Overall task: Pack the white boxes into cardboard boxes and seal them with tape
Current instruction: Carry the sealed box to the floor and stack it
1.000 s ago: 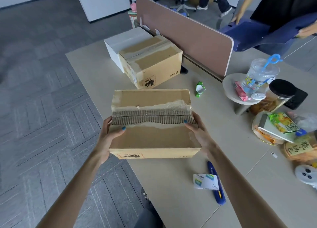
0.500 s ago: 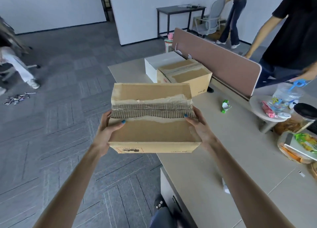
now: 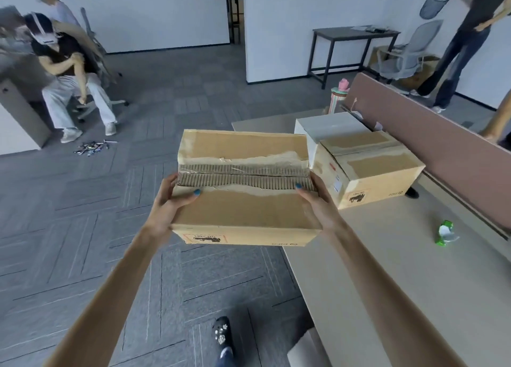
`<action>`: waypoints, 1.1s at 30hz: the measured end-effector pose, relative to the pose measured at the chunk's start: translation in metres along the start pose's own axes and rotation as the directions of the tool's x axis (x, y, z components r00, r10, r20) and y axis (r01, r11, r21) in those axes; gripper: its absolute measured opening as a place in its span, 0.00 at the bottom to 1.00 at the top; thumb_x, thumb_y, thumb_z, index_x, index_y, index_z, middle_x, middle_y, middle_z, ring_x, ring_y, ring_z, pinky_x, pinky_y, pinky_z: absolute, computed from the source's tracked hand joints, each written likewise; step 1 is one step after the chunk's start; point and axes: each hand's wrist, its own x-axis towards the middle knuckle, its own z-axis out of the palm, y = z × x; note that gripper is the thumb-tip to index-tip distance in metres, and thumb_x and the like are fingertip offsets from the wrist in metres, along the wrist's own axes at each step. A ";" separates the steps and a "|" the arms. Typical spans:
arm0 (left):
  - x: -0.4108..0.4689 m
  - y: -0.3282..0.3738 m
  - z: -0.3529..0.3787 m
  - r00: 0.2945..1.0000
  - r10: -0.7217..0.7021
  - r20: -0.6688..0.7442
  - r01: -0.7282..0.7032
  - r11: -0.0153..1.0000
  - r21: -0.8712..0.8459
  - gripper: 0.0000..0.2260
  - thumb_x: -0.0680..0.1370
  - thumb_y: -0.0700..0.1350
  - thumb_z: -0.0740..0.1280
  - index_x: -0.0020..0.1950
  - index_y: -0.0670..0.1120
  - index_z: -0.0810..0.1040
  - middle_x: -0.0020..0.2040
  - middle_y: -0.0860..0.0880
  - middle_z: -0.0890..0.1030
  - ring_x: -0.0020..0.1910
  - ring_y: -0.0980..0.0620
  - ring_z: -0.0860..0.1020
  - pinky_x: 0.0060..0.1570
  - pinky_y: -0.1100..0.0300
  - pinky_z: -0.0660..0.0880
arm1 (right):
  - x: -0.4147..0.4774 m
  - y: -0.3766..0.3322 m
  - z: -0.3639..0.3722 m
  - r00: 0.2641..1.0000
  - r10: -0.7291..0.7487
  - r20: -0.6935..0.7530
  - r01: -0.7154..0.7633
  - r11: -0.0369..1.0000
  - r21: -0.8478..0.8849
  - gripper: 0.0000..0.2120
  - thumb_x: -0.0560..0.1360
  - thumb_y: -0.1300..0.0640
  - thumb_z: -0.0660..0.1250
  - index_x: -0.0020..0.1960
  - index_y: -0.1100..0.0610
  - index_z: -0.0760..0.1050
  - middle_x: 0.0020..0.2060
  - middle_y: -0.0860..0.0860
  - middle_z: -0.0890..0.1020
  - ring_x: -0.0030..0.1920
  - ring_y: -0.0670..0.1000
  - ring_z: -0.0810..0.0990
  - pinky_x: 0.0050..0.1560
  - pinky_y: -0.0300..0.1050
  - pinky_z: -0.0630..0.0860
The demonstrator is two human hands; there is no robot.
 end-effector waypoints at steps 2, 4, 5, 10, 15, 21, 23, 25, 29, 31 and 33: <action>0.036 0.008 -0.020 1.000 0.008 -0.030 -0.008 1.000 0.000 0.31 0.66 0.41 0.74 0.68 0.52 0.71 0.59 0.50 0.80 0.51 0.49 0.80 0.46 0.53 0.77 | 0.037 0.002 0.025 1.000 -0.003 0.016 0.003 1.000 -0.002 0.21 0.78 0.68 0.64 0.70 0.60 0.67 0.57 0.49 0.78 0.54 0.39 0.77 0.52 0.28 0.73; 0.076 0.017 -0.040 0.999 0.017 -0.045 -0.017 1.000 -0.001 0.31 0.65 0.41 0.73 0.68 0.51 0.71 0.57 0.52 0.81 0.49 0.51 0.80 0.44 0.55 0.77 | 0.079 0.004 0.053 0.999 0.006 0.036 -0.006 1.000 0.000 0.22 0.78 0.66 0.64 0.71 0.60 0.67 0.59 0.51 0.78 0.54 0.39 0.77 0.53 0.29 0.74; 0.098 0.022 -0.050 0.999 0.025 -0.048 -0.025 1.000 0.008 0.30 0.65 0.42 0.73 0.67 0.51 0.72 0.55 0.54 0.81 0.49 0.52 0.81 0.44 0.56 0.77 | 0.102 0.005 0.067 0.999 0.012 0.043 -0.012 1.000 0.002 0.22 0.78 0.65 0.65 0.72 0.59 0.67 0.59 0.50 0.78 0.55 0.40 0.77 0.53 0.30 0.74; 0.211 0.049 -0.099 0.998 0.039 -0.050 -0.037 0.999 0.037 0.25 0.66 0.42 0.73 0.61 0.54 0.74 0.53 0.55 0.82 0.51 0.51 0.80 0.47 0.54 0.76 | 0.214 0.004 0.130 0.999 0.013 0.051 -0.013 1.000 -0.004 0.22 0.78 0.64 0.66 0.71 0.57 0.67 0.57 0.48 0.79 0.59 0.46 0.76 0.54 0.33 0.73; 0.316 0.065 -0.129 0.998 0.040 -0.044 -0.040 0.999 0.013 0.30 0.65 0.42 0.73 0.66 0.50 0.72 0.57 0.50 0.81 0.53 0.48 0.79 0.48 0.51 0.77 | 0.311 -0.004 0.174 0.999 0.002 0.050 -0.001 1.000 -0.011 0.21 0.78 0.67 0.64 0.70 0.60 0.67 0.55 0.48 0.78 0.53 0.40 0.77 0.48 0.27 0.72; 0.452 0.075 -0.145 0.998 0.052 -0.022 -0.052 0.999 0.014 0.31 0.66 0.42 0.72 0.68 0.48 0.70 0.56 0.50 0.80 0.48 0.52 0.80 0.40 0.59 0.78 | 0.447 0.005 0.208 0.998 0.034 0.045 -0.033 0.999 -0.023 0.22 0.78 0.63 0.65 0.71 0.55 0.68 0.58 0.46 0.79 0.57 0.41 0.77 0.50 0.31 0.72; 0.505 0.078 -0.148 0.998 0.058 -0.015 -0.058 0.998 0.014 0.30 0.68 0.38 0.72 0.69 0.46 0.69 0.55 0.50 0.80 0.47 0.53 0.81 0.37 0.61 0.78 | 0.497 0.007 0.218 0.998 0.042 0.049 -0.041 0.999 -0.013 0.19 0.79 0.63 0.65 0.68 0.52 0.69 0.57 0.44 0.79 0.56 0.38 0.77 0.50 0.30 0.72; 0.562 0.083 -0.147 0.998 0.067 -0.003 -0.067 0.998 0.022 0.30 0.68 0.38 0.72 0.69 0.46 0.69 0.55 0.51 0.80 0.46 0.53 0.81 0.37 0.62 0.78 | 0.553 0.011 0.226 0.999 0.031 0.036 -0.031 1.000 -0.004 0.19 0.79 0.64 0.64 0.67 0.51 0.70 0.55 0.44 0.79 0.54 0.38 0.78 0.50 0.28 0.72; 0.675 0.096 -0.145 0.999 0.041 0.009 -0.041 0.999 0.030 0.33 0.66 0.41 0.73 0.70 0.49 0.69 0.61 0.51 0.79 0.49 0.54 0.82 0.42 0.58 0.78 | 0.655 0.013 0.235 0.998 0.065 -0.001 -0.065 0.998 0.021 0.19 0.79 0.63 0.64 0.69 0.51 0.70 0.57 0.44 0.79 0.55 0.38 0.77 0.52 0.33 0.70; 0.726 0.100 -0.143 0.999 0.038 0.022 -0.039 0.999 0.025 0.33 0.66 0.40 0.73 0.70 0.50 0.70 0.61 0.51 0.79 0.51 0.53 0.81 0.44 0.57 0.78 | 0.704 0.012 0.240 0.997 0.075 -0.014 -0.075 0.997 0.032 0.20 0.80 0.63 0.63 0.70 0.51 0.69 0.57 0.44 0.79 0.52 0.34 0.77 0.49 0.30 0.71; 0.773 0.101 -0.142 0.999 0.029 0.032 -0.030 0.999 0.021 0.32 0.69 0.38 0.74 0.71 0.50 0.69 0.62 0.50 0.78 0.53 0.51 0.80 0.44 0.57 0.78 | 0.751 0.013 0.244 0.996 0.086 -0.012 -0.086 0.996 0.008 0.21 0.80 0.63 0.63 0.71 0.52 0.68 0.58 0.45 0.78 0.54 0.37 0.76 0.48 0.28 0.72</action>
